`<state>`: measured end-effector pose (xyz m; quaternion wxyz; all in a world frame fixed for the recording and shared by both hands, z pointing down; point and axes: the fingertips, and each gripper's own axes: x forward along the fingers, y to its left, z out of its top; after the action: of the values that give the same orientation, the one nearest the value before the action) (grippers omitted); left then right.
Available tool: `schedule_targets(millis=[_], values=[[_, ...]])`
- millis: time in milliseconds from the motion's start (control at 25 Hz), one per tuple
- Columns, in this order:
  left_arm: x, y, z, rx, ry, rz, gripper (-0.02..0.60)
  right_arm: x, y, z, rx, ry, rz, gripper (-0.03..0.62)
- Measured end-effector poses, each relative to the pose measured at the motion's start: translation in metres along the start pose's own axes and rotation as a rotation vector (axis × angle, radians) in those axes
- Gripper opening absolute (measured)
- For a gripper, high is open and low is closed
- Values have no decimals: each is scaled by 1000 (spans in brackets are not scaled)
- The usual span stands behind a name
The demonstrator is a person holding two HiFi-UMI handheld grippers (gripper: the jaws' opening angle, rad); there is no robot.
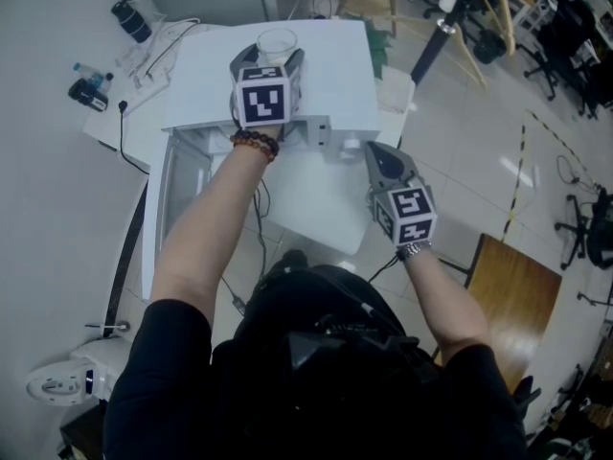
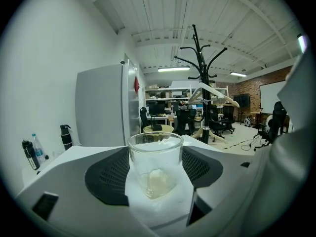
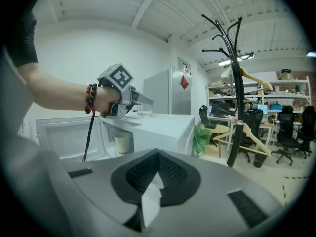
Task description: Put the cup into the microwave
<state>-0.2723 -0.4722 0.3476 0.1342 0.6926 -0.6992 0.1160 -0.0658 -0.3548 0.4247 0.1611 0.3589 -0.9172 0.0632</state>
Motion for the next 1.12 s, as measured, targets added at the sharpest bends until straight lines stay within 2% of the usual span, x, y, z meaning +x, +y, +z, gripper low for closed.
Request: schedule_targets(millis=[1120], values=[[-88,8,-15,-39,-45,70,328,-39,50,-6,-60,-14,106,2]])
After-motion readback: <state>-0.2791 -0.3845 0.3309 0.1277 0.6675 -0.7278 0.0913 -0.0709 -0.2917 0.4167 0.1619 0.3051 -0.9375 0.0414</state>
